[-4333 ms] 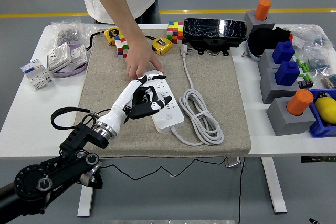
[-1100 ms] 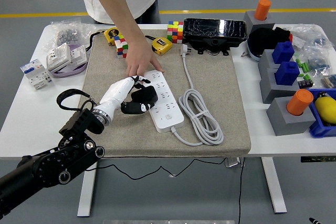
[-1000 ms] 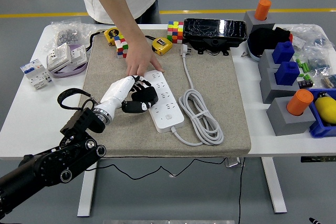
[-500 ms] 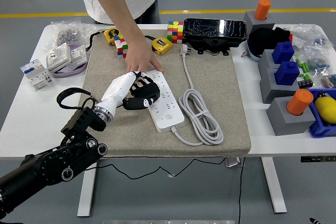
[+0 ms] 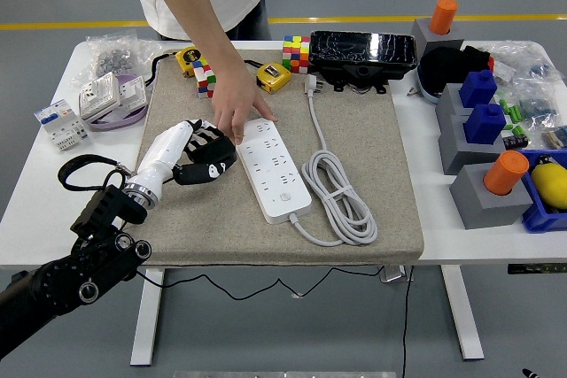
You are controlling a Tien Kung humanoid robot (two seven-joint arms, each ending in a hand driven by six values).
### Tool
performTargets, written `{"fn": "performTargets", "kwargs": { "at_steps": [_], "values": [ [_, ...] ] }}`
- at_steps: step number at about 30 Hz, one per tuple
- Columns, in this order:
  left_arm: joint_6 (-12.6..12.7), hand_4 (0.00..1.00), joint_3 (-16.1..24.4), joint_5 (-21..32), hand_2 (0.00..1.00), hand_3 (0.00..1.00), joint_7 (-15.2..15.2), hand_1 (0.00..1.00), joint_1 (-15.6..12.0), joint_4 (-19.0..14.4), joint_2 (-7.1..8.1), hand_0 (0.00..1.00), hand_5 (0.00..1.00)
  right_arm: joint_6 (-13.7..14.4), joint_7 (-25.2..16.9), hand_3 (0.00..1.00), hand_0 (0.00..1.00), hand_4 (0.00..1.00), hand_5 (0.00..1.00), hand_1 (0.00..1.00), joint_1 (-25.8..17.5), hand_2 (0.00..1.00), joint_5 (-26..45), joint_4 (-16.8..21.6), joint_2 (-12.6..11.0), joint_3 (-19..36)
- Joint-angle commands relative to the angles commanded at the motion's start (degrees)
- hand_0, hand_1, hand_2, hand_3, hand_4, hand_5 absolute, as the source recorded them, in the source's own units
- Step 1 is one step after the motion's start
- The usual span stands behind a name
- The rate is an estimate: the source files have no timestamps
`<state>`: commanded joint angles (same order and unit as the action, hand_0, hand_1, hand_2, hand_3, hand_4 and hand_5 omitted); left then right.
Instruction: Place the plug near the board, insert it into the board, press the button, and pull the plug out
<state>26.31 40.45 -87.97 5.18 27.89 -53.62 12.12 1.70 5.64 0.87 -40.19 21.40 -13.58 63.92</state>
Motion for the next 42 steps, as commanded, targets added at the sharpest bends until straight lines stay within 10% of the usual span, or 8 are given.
{"fn": "performTargets", "kwargs": {
  "at_steps": [10, 11, 26, 34, 36, 42],
  "values": [
    [-1.00, 0.632, -0.59, -1.25, 0.516, 0.560, -1.73, 0.488, -0.15, 0.80, 0.22, 0.402, 0.002, -0.02, 0.08, 0.558, 0.541, 0.897, 0.419, 0.643, 0.09, 0.657, 0.00, -0.04, -0.17, -0.22],
    [-1.12, 0.868, -0.56, -1.50, 0.571, 0.587, -1.94, 0.670, -0.17, 0.83, 0.26, 0.502, 0.097, -0.03, 0.08, 0.558, 0.541, 0.896, 0.420, 0.643, 0.09, 0.656, 0.01, -0.03, -0.18, -0.24],
    [-3.11, 0.998, 3.27, -2.09, 0.680, 0.754, -3.12, 0.688, -2.57, -1.74, 1.02, 0.451, 0.261, -0.11, -0.04, 0.557, 0.543, 0.897, 0.418, 0.641, -0.09, 0.658, -0.05, -0.05, 0.06, -0.02],
    [0.83, 0.998, 8.76, 12.93, 0.662, 0.738, 6.09, 0.675, -4.72, -7.30, 1.48, 0.449, 0.297, -0.07, 0.03, 0.558, 0.541, 0.898, 0.419, 0.643, -0.32, 0.656, -0.21, -0.18, 0.36, 0.08],
    [1.70, 0.827, 9.89, 17.77, 0.537, 0.578, 8.93, 0.608, -4.89, -8.23, 1.48, 0.438, 0.291, -0.06, 0.03, 0.558, 0.542, 0.898, 0.419, 0.642, -0.37, 0.657, -0.22, -0.25, 0.47, 0.14],
    [2.13, 0.799, 13.18, 23.59, 0.532, 0.568, 9.18, 0.604, -5.18, -9.44, 1.80, 0.441, 0.285, -0.04, 0.03, 0.558, 0.542, 0.899, 0.419, 0.641, -0.16, 0.657, -0.35, -0.29, 0.64, 0.58]
  ]
}}
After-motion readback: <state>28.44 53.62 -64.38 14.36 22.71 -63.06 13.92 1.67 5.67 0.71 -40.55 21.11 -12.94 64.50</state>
